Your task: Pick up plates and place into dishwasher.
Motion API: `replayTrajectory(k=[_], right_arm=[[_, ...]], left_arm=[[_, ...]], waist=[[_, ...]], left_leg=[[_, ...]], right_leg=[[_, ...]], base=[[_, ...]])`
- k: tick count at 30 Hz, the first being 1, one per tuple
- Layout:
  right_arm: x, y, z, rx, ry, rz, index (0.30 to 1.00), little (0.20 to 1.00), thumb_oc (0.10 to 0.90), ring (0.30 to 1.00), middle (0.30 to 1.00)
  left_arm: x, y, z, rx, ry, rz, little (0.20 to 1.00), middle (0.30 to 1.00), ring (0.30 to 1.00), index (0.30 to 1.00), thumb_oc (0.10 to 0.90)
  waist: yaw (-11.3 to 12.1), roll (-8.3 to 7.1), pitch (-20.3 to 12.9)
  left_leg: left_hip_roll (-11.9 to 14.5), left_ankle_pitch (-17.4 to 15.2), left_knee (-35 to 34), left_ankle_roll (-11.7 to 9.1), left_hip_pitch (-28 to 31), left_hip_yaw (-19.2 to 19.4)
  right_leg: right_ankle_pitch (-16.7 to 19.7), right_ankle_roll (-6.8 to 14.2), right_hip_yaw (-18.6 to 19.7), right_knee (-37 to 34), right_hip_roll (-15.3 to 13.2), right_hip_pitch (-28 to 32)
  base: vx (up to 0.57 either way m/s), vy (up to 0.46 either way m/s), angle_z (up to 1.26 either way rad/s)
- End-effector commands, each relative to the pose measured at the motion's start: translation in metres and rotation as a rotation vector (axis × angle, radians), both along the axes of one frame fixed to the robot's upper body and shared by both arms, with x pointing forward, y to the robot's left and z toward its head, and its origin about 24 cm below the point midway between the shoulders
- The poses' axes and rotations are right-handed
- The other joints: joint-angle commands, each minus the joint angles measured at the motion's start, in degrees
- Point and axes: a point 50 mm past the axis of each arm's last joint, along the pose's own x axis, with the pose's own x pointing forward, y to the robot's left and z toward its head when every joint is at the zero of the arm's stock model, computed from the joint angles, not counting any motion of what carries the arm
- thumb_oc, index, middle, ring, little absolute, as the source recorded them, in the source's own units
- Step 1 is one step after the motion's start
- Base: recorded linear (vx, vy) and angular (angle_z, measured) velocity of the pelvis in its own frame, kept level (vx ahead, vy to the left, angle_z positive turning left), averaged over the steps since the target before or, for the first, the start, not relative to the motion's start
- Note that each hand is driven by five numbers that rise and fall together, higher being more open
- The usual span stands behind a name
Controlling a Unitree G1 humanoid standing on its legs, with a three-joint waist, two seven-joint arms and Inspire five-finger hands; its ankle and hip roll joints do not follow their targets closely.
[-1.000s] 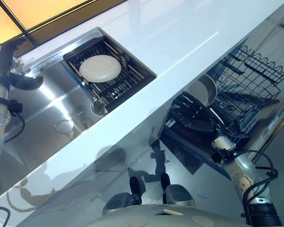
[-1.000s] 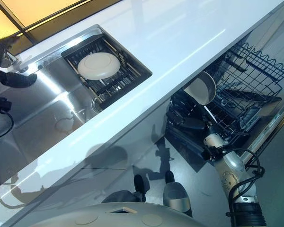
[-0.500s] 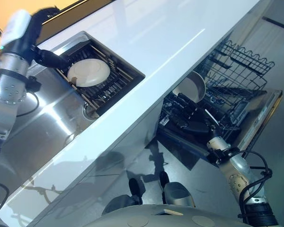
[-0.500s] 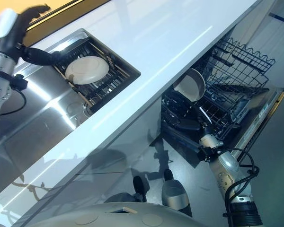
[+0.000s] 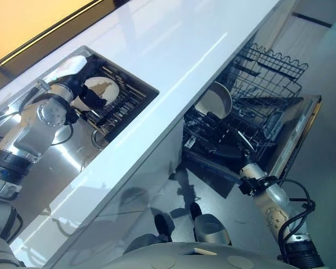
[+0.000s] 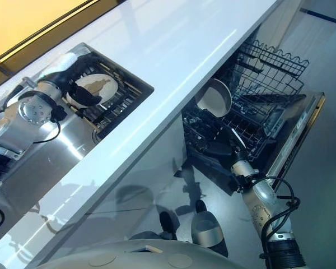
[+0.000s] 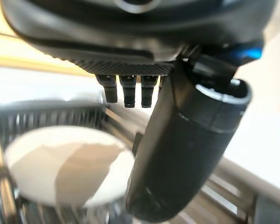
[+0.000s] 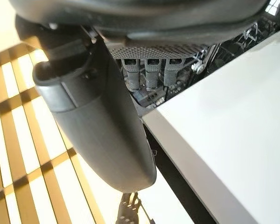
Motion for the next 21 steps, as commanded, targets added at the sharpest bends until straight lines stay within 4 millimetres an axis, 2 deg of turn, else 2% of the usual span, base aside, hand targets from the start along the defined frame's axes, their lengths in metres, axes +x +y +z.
replayTrajectory(k=[1, 6, 13, 21], right_arm=[[0.013, 0.003, 0.046, 0.030, -0.253, 0.042, 0.900, 0.900, 0.800, 0.900, 0.900], [0.014, 0.003, 0.046, 0.020, -0.252, 0.050, 0.900, 0.900, 0.800, 0.900, 0.900], [0.018, 0.001, 0.050, 0.003, -0.257, 0.052, 0.900, 0.900, 0.800, 0.900, 0.900], [0.021, 0.001, 0.053, -0.008, -0.258, 0.080, 0.900, 0.900, 0.800, 0.900, 0.900]], left_arm=[[0.018, 0.004, 0.058, 0.053, -0.167, 0.065, 0.900, 0.900, 0.900, 0.900, 0.800], [0.026, 0.007, 0.037, 0.093, -0.056, 0.119, 0.900, 0.900, 0.900, 0.900, 0.800], [0.028, 0.023, 0.013, 0.120, 0.062, 0.238, 0.900, 0.900, 0.900, 0.900, 0.800], [0.023, 0.049, 0.011, 0.383, 0.042, 0.434, 0.900, 0.900, 0.900, 0.900, 0.800]], waist=[[-0.7, 1.04, -2.0], [-1.5, 0.86, -1.2], [-2.0, 1.21, 0.4], [-2.3, 1.08, 1.9]], left_leg=[[-4.2, -7.9, 2.6, 0.6, 0.2, 0.5], [-4.3, -7.9, 3.0, 0.6, -0.1, 0.7], [-4.6, -7.6, 3.4, 0.5, -0.9, 0.5], [-4.8, -7.5, 4.5, 0.4, -2.3, 0.3]], right_leg=[[-3.5, 5.8, 0.6, 5.6, 1.3, -4.0], [-3.4, 5.6, 1.1, 5.6, 1.5, -4.2], [-3.4, 5.2, 1.5, 5.6, 1.7, -4.6], [-3.4, 4.7, 1.9, 5.7, 1.6, -5.3]], base=[[0.00, 0.000, 0.00], [0.01, -0.006, -0.04], [-0.01, 0.011, -0.08], [0.00, 0.026, -0.04]])
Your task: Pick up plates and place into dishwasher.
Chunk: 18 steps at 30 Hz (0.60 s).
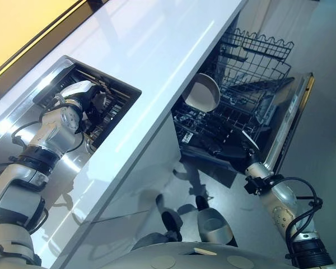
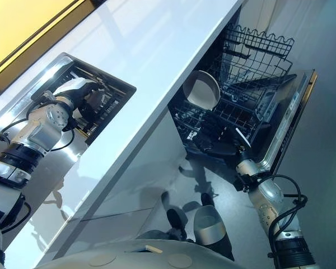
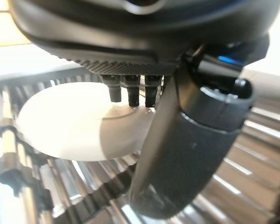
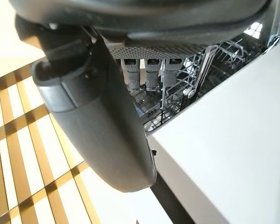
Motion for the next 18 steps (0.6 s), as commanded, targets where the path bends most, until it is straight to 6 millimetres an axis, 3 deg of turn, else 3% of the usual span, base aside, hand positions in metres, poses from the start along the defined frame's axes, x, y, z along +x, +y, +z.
replayTrajectory(k=[1, 10, 16, 17, 18], right_arm=[[0.020, 0.016, 0.049, 0.071, -0.258, 0.084, 0.900, 0.900, 0.800, 0.900, 0.900], [0.022, 0.022, 0.048, 0.093, -0.256, 0.110, 0.900, 0.900, 0.800, 0.900, 0.900], [0.024, 0.027, 0.049, 0.098, -0.259, 0.120, 0.900, 0.900, 0.800, 0.900, 0.900], [0.024, 0.027, 0.049, 0.098, -0.260, 0.123, 0.900, 0.900, 0.800, 0.900, 0.900], [0.024, 0.028, 0.050, 0.100, -0.263, 0.124, 0.900, 0.900, 0.800, 0.900, 0.900]], left_arm=[[0.003, 0.045, 0.050, 0.277, -0.142, 0.241, 0.900, 0.900, 0.900, 0.900, 0.800], [-0.019, 0.078, 0.072, 0.753, -0.136, 0.446, 0.900, 0.900, 0.900, 0.900, 0.800], [-0.034, 0.090, 0.059, 0.864, -0.071, 0.546, 0.900, 0.900, 0.900, 0.900, 0.800], [-0.035, 0.090, 0.058, 0.878, -0.071, 0.557, 0.496, 0.554, 0.554, 0.554, 0.396], [-0.036, 0.089, 0.056, 0.885, -0.067, 0.567, 0.420, 0.488, 0.488, 0.488, 0.320]], waist=[[0.7, -2.90, 0.1], [1.9, -4.42, 1.7], [2.7, -4.70, 2.4], [2.9, -4.80, 2.6], [3.0, -4.89, 2.8]], left_leg=[[-5.0, -7.5, 4.8, 0.5, -1.9, -1.2], [-4.7, -7.8, 7.0, 0.2, -4.2, -2.0], [-4.6, -7.7, 7.4, 0.1, -5.1, -2.8], [-4.6, -7.6, 7.3, 0.1, -5.3, -2.9], [-4.6, -7.5, 7.3, 0.1, -5.4, -3.0]], right_leg=[[-3.2, 4.4, 0.1, 4.3, 1.0, -3.2], [-2.9, 3.8, 0.1, 4.4, 0.7, -4.1], [-3.2, 3.4, -0.4, 5.2, 0.6, -5.0], [-3.2, 3.4, -0.4, 5.2, 0.7, -5.1], [-3.2, 3.3, -0.4, 5.2, 0.7, -5.2]], base=[[-0.02, 0.009, -0.06], [-0.01, -0.003, -0.08], [0.01, 0.036, -0.04], [0.00, 0.028, -0.14], [0.00, 0.029, -0.13]])
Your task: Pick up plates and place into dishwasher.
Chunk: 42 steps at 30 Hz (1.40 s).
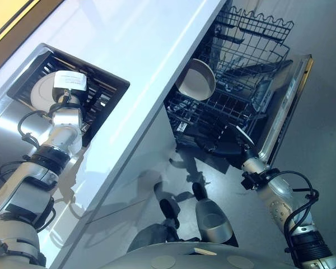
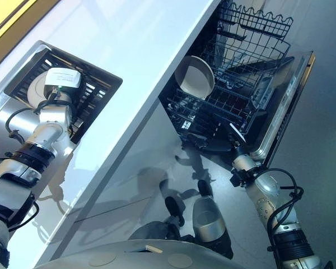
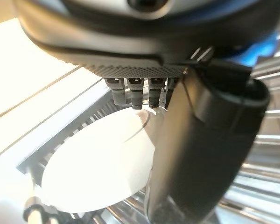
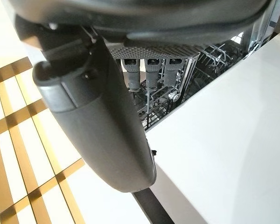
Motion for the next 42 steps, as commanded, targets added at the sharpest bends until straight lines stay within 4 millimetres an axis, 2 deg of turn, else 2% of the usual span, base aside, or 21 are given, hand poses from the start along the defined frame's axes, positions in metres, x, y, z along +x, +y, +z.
replayTrajectory(k=[1, 9, 13, 14, 20, 21, 24, 28, 34, 42], right_arm=[[0.011, 0.013, 0.041, 0.113, -0.221, 0.056, 0.900, 0.900, 0.800, 0.900, 0.900], [0.013, 0.018, 0.046, 0.138, -0.245, 0.064, 0.900, 0.900, 0.800, 0.900, 0.900], [0.012, 0.018, 0.046, 0.152, -0.246, 0.075, 0.900, 0.900, 0.800, 0.900, 0.900], [0.011, 0.018, 0.043, 0.155, -0.241, 0.080, 0.900, 0.900, 0.800, 0.900, 0.900], [0.010, 0.019, 0.038, 0.171, -0.228, 0.086, 0.900, 0.900, 0.800, 0.900, 0.900], [0.010, 0.020, 0.037, 0.173, -0.225, 0.085, 0.900, 0.900, 0.800, 0.900, 0.900], [0.009, 0.019, 0.034, 0.178, -0.211, 0.077, 0.900, 0.900, 0.800, 0.900, 0.900], [0.005, 0.015, 0.032, 0.172, -0.197, 0.075, 0.900, 0.900, 0.800, 0.900, 0.900], [0.001, 0.013, 0.029, 0.175, -0.195, 0.068, 0.900, 0.900, 0.800, 0.900, 0.900], [-0.001, 0.009, 0.027, 0.184, -0.192, 0.065, 0.900, 0.900, 0.800, 0.900, 0.900]], left_arm=[[-0.039, 0.094, 0.044, 0.292, -0.118, 0.471, 0.200, 0.300, 0.300, 0.300, 0.100], [-0.046, 0.097, 0.053, 0.404, -0.130, 0.519, 0.200, 0.300, 0.300, 0.300, 0.100], [-0.047, 0.096, 0.055, 0.410, -0.172, 0.452, 0.200, 0.300, 0.300, 0.300, 0.100], [-0.044, 0.093, 0.060, 0.415, -0.197, 0.412, 0.200, 0.300, 0.300, 0.300, 0.100], [-0.046, 0.103, 0.064, 0.271, -0.332, 0.316, 0.200, 0.300, 0.300, 0.300, 0.100], [-0.047, 0.107, 0.061, 0.200, -0.378, 0.303, 0.200, 0.300, 0.300, 0.300, 0.100], [-0.053, 0.117, 0.061, 0.138, -0.442, 0.277, 0.200, 0.300, 0.300, 0.300, 0.100], [-0.064, 0.130, 0.076, 0.032, -0.551, 0.207, 0.200, 0.300, 0.300, 0.300, 0.100], [-0.070, 0.126, 0.085, -0.007, -0.668, 0.102, 0.200, 0.300, 0.300, 0.300, 0.100], [-0.079, 0.120, 0.086, -0.019, -0.749, 0.022, 0.200, 0.300, 0.300, 0.300, 0.100]], waist=[[2.8, -4.04, -1.3], [3.7, -4.70, -0.6], [4.2, -4.83, -1.0], [4.5, -4.90, -1.7], [5.8, -4.83, -4.0], [6.0, -4.79, -4.5], [6.5, -4.57, -5.8], [7.5, -4.03, -7.6], [8.3, -4.10, -9.2], [9.0, -4.62, -10.8]], left_leg=[[-4.9, -7.4, 7.2, 1.1, -3.0, -2.8], [-4.8, -7.1, 6.7, 1.1, -3.7, -3.0], [-4.8, -7.1, 6.5, 1.1, -3.3, -3.2], [-4.7, -7.1, 6.4, 1.0, -2.8, -3.3], [-4.4, -7.1, 5.9, 0.6, -1.2, -4.0], [-4.3, -7.0, 5.6, 0.5, -0.9, -4.1], [-4.2, -6.9, 5.1, 0.1, 0.2, -4.2], [-3.9, -6.9, 4.6, -0.3, 1.3, -4.3], [-3.7, -6.5, 3.3, -0.7, 2.1, -5.0], [-3.4, -6.4, 2.2, -1.1, 3.5, -5.3]], right_leg=[[-3.3, 3.5, -1.6, 2.9, 0.2, -0.8], [-2.9, 3.5, -2.3, 2.6, 0.5, -1.4], [-3.0, 3.5, -3.1, 2.3, 0.4, -0.7], [-3.1, 3.4, -3.7, 1.9, 0.4, 0.1], [-3.7, 2.9, -5.4, 0.9, 0.5, 2.6], [-3.7, 2.9, -5.7, 0.6, 0.5, 3.1], [-3.6, 2.7, -6.5, -0.5, 0.6, 4.7], [-3.5, 2.6, -7.5, -2.2, 0.6, 6.4], [-3.8, 2.5, -7.9, -3.4, 0.9, 7.9], [-3.4, 2.5, -8.3, -5.4, 1.1, 9.8]], base=[[-0.01, 0.018, -0.06], [0.00, 0.000, 0.00], [0.00, -0.012, 0.02], [0.03, -0.040, 0.08], [0.04, -0.049, 0.15], [0.06, -0.051, 0.21], [0.05, -0.030, 0.15], [0.02, -0.013, 0.12], [-0.02, -0.021, 0.06], [-0.02, -0.020, 0.10]])
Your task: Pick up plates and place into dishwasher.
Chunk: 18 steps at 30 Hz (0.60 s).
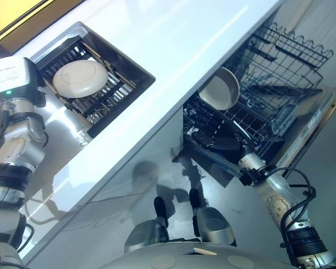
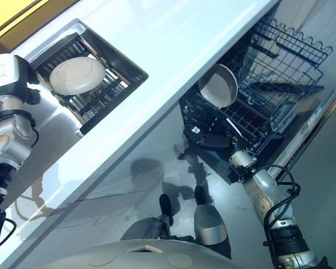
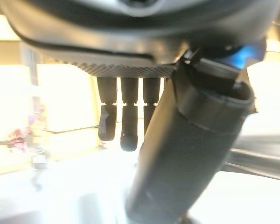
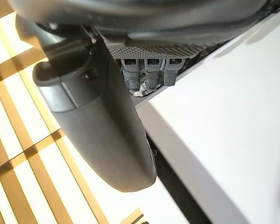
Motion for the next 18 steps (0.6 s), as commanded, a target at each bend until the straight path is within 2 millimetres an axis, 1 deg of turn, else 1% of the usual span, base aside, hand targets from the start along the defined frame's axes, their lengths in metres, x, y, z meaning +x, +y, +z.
replayTrajectory(k=[1, 12, 13, 14, 15, 17, 18], right_arm=[[-0.003, 0.005, 0.022, 0.079, -0.154, 0.046, 0.900, 0.900, 0.800, 0.900, 0.900], [-0.003, 0.005, 0.021, 0.081, -0.133, 0.048, 0.900, 0.900, 0.800, 0.900, 0.900], [-0.003, 0.005, 0.019, 0.079, -0.128, 0.047, 0.900, 0.900, 0.800, 0.900, 0.900], [-0.003, 0.004, 0.019, 0.080, -0.126, 0.045, 0.900, 0.900, 0.800, 0.900, 0.900], [-0.004, 0.005, 0.018, 0.080, -0.125, 0.042, 0.900, 0.900, 0.800, 0.900, 0.900], [-0.004, 0.005, 0.019, 0.084, -0.123, 0.039, 0.900, 0.900, 0.800, 0.900, 0.900], [-0.004, 0.005, 0.018, 0.084, -0.123, 0.038, 0.900, 0.900, 0.800, 0.900, 0.900]], left_arm=[[-0.022, 0.025, 0.052, 0.175, -0.182, 0.082, 0.200, 0.300, 0.300, 0.300, 0.100], [-0.024, 0.021, 0.048, 0.142, -0.196, 0.044, 0.200, 0.300, 0.300, 0.300, 0.100], [-0.023, 0.020, 0.047, 0.116, -0.204, 0.024, 0.485, 0.545, 0.545, 0.545, 0.385], [-0.022, 0.019, 0.046, 0.084, -0.209, 0.006, 0.790, 0.806, 0.806, 0.806, 0.690], [-0.021, 0.017, 0.045, 0.069, -0.205, -0.007, 0.900, 0.900, 0.900, 0.900, 0.800], [-0.018, 0.012, 0.042, 0.017, -0.214, -0.046, 0.900, 0.900, 0.900, 0.900, 0.800], [-0.017, 0.011, 0.042, 0.018, -0.215, -0.051, 0.900, 0.900, 0.900, 0.900, 0.800]], waist=[[0.1, -0.92, -10.0], [0.3, -1.01, -11.0], [0.3, -1.04, -11.2], [0.2, -1.02, -11.2], [0.2, -1.04, -11.3], [0.1, -1.08, -11.4], [0.0, -1.09, -11.4]], left_leg=[[-5.7, -7.9, 2.2, 1.4, 0.8, 2.0], [-5.5, -7.7, 1.5, 1.3, 1.7, 1.8], [-5.5, -7.7, 1.3, 1.2, 1.9, 1.8], [-5.5, -7.6, 1.2, 1.2, 2.0, 1.9], [-5.4, -7.6, 1.2, 1.2, 2.0, 1.9], [-5.4, -7.6, 1.1, 1.3, 2.1, 2.1], [-5.4, -7.6, 1.1, 1.3, 2.1, 2.1]], right_leg=[[-5.8, 6.1, -0.5, 2.2, -0.5, 1.1], [-5.8, 6.1, -0.3, 1.5, -0.3, 2.0], [-5.7, 6.1, -0.4, 1.3, -0.2, 2.2], [-5.7, 6.1, -0.4, 1.3, -0.2, 2.2], [-5.7, 6.1, -0.4, 1.3, -0.2, 2.2], [-5.8, 6.2, -0.4, 1.3, -0.1, 2.3], [-5.8, 6.2, -0.4, 1.3, -0.1, 2.3]], base=[[-0.01, -0.013, 0.04], [0.00, -0.003, 0.00], [0.00, 0.000, 0.00], [0.00, 0.000, 0.00], [0.00, 0.000, 0.00], [0.00, 0.000, 0.00], [0.00, 0.000, 0.00]])
